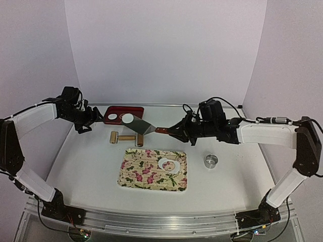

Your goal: Roll out the dumpling wrappers from the dough

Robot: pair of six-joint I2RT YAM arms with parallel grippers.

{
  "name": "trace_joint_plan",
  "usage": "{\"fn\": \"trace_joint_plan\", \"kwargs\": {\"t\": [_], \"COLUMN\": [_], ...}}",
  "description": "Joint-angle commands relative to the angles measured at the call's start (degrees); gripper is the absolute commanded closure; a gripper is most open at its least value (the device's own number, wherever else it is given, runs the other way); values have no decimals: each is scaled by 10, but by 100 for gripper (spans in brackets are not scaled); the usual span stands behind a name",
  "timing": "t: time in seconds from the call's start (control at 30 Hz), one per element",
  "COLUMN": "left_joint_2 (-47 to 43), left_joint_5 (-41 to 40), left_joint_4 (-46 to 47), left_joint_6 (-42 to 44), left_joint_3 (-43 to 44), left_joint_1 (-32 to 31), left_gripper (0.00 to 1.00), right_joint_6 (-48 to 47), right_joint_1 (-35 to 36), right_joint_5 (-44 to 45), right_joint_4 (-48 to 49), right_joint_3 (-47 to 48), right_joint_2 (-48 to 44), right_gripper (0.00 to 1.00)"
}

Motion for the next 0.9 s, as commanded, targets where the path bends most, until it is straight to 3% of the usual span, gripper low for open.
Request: {"fn": "trace_joint_plan", "kwargs": {"t": [0.0,0.43,0.87], "left_joint_2": [-27,-60,-93], "left_joint_5": [16,11,-8], "left_joint_4": [3,9,20], "left_joint_6": [6,-7,-21], "left_joint_3": [-24,-61,-80], "left_joint_1": [5,14,16], "left_gripper": [14,14,13], "right_joint_6": [-19,-58,-167], "right_joint_1": [-14,-47,-68], "right_joint_5": [15,23,40], "right_joint_4": [25,24,-11], "right_joint_3": [64,195,326], "right_joint_2": [43,173,279], "right_gripper": [100,100,100]}}
